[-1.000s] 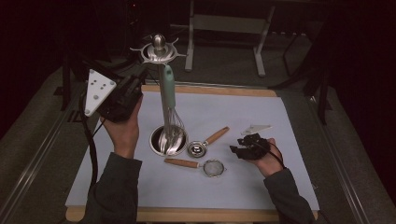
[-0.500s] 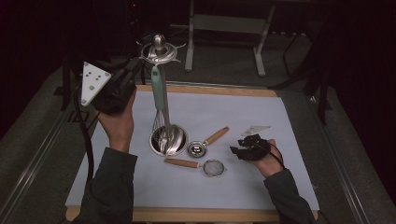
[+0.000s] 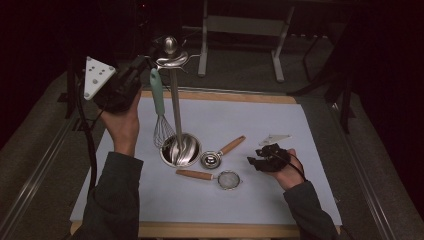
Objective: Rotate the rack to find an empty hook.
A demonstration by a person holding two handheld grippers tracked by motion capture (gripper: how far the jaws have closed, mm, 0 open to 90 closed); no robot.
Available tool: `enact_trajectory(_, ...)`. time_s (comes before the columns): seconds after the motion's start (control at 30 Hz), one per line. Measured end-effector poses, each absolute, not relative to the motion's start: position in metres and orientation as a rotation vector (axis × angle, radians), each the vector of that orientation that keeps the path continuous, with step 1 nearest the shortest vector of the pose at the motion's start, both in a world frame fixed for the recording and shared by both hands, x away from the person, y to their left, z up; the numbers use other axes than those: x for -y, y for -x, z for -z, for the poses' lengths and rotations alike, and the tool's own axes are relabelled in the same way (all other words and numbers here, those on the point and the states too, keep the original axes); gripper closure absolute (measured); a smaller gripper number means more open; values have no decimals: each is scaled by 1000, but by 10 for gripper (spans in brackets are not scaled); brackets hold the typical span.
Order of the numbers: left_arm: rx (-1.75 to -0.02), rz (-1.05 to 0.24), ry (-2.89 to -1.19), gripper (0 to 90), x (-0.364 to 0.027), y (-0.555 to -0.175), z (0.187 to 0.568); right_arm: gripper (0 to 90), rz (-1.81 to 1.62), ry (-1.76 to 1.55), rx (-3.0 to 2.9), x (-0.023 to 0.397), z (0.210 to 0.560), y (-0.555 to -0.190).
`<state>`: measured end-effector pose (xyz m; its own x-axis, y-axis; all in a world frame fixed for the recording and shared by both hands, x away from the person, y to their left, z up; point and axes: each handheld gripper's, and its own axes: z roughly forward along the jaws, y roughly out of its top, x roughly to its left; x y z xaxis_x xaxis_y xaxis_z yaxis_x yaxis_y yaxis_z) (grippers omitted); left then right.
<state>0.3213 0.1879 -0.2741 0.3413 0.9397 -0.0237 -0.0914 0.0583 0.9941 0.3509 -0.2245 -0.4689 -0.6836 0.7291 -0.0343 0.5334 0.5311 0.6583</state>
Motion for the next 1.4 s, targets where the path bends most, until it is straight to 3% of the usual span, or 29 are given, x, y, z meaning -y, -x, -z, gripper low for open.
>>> enact_trajectory(0.77,-912,-973,-1275,897,-197,-322,272,531,-904,-1051,-2466,227,469,-351)
enact_trajectory(1.03,-922,-977,-1316,874,-210,-316,291,530,-895,-1042,-2474,225,468,-351)
enact_trajectory(1.4,-930,-888,-1444,791,-234,-312,331,530,-883,-1025,-2484,222,469,-351)
